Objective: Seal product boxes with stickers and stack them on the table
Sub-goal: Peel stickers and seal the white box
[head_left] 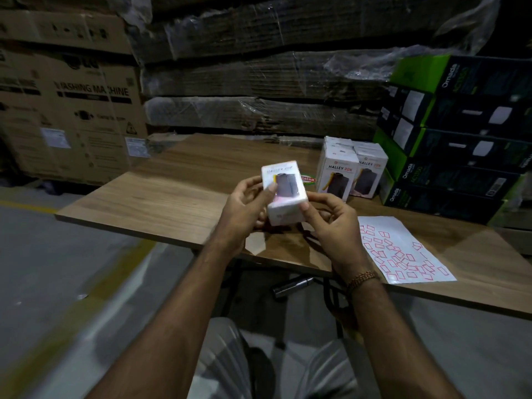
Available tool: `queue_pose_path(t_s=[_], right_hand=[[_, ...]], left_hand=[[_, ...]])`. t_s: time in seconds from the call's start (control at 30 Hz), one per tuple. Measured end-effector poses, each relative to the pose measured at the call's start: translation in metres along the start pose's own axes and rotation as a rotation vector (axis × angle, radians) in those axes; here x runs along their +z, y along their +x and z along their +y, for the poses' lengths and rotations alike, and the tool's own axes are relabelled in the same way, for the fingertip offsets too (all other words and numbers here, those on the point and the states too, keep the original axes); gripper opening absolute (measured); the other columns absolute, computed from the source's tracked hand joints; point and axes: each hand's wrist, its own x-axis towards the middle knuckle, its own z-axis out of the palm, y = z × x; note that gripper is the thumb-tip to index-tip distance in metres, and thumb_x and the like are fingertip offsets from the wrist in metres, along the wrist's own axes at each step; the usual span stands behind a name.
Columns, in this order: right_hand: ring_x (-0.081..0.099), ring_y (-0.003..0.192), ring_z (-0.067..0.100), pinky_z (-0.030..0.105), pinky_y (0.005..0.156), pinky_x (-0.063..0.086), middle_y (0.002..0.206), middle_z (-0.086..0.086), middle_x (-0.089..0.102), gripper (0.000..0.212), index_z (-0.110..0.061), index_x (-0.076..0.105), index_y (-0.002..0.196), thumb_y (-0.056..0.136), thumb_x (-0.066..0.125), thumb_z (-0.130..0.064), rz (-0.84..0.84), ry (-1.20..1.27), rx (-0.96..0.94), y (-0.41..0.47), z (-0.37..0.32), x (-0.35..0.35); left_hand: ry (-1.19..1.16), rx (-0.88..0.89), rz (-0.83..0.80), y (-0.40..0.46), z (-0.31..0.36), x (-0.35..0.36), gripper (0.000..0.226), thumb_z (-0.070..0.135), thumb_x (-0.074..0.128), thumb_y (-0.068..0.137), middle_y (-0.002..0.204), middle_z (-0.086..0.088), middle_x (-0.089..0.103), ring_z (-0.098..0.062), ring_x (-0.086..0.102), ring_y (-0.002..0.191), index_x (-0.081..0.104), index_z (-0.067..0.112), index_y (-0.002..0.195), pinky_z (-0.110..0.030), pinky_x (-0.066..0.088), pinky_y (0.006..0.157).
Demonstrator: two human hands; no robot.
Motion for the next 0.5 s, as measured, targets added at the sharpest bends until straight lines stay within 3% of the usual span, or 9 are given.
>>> queue_pose_path(t_s=[0.1,0.2,0.33,0.4,0.5], right_hand=[[0.076,0.109,0.013,0.032,0.086,0.064,0.117,0.001,0.077,0.043,-0.01,0.068,0.115,0.084,0.083,-0.036,0.026,0.01,0.004,0.001,0.002,0.001],[0.072,0.114,0.007,0.033,0.091,0.063,0.121,-0.003,0.073,0.036,-0.006,0.062,0.111,0.086,0.087,-0.012,0.008,-0.051,-0.033,0.002,0.007,-0.001],[0.069,0.119,0.008,0.037,0.094,0.063,0.123,-0.002,0.069,0.046,-0.014,0.061,0.112,0.078,0.091,-0.006,-0.02,-0.111,-0.084,0.002,0.01,-0.002],[0.068,0.119,0.004,0.035,0.096,0.062,0.123,-0.005,0.069,0.049,-0.016,0.061,0.108,0.074,0.094,-0.007,-0.016,-0.174,-0.128,0.001,0.009,-0.001],[0.067,0.107,0.004,0.028,0.088,0.061,0.114,-0.01,0.066,0.052,-0.023,0.06,0.102,0.067,0.099,-0.021,0.047,-0.403,-0.244,0.0,0.006,0.003]], left_hand=[[-0.048,0.078,-0.107,-0.001,-0.008,-0.007,0.063,0.021,0.084,0.09,0.145,-0.001,0.065,-0.026,0.071,0.123,0.056,0.026,0.147,-0.05,0.063,0.091],[-0.045,0.128,-0.16,-0.003,-0.009,-0.01,0.071,0.008,0.083,0.086,0.142,-0.006,0.068,-0.029,0.069,0.127,0.053,0.023,0.148,-0.055,0.06,0.098],[-0.036,0.141,-0.191,-0.005,-0.009,-0.012,0.075,-0.008,0.076,0.088,0.141,-0.007,0.069,-0.025,0.067,0.13,0.047,0.021,0.15,-0.057,0.059,0.101],[-0.032,0.127,-0.204,-0.004,-0.011,-0.013,0.077,-0.004,0.079,0.088,0.144,-0.007,0.067,-0.027,0.065,0.133,0.046,0.021,0.152,-0.062,0.057,0.103],[-0.01,0.117,-0.208,-0.003,-0.013,-0.012,0.086,0.018,0.093,0.079,0.147,-0.007,0.065,-0.029,0.061,0.138,0.049,0.028,0.152,-0.065,0.052,0.107]])
